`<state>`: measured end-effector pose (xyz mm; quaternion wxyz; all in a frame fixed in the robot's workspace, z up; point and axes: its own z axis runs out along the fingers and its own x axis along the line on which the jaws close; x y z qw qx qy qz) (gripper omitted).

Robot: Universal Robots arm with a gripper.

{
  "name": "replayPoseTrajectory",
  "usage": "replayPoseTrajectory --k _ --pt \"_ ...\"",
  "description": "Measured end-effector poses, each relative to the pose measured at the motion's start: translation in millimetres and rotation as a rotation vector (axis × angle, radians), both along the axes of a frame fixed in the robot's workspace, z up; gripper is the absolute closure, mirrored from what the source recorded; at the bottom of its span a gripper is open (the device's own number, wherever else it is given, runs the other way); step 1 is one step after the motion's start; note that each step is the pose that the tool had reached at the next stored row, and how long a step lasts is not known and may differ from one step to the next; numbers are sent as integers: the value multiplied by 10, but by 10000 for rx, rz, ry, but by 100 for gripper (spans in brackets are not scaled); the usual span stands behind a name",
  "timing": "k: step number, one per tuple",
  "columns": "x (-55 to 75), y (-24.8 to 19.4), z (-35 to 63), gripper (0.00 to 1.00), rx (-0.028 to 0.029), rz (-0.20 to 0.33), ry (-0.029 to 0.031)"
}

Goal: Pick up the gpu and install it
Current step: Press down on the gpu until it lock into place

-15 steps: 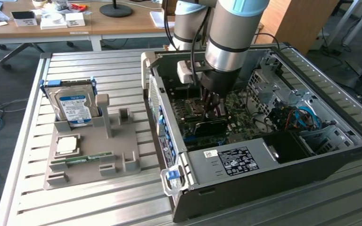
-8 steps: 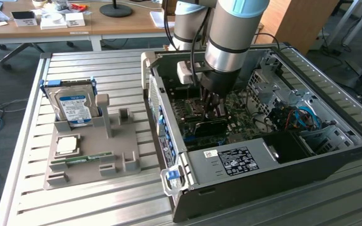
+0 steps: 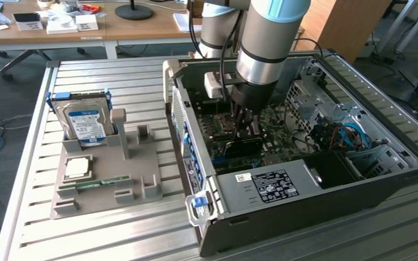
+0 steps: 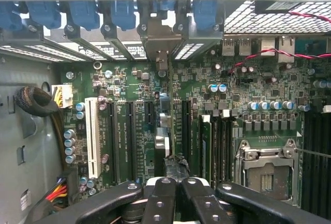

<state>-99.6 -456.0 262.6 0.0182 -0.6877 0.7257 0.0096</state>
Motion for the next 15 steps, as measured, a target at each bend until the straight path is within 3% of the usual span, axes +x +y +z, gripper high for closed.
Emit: replayPoseTrajectory --k 15 --pt "0 0 -19 89 -2 0 1"
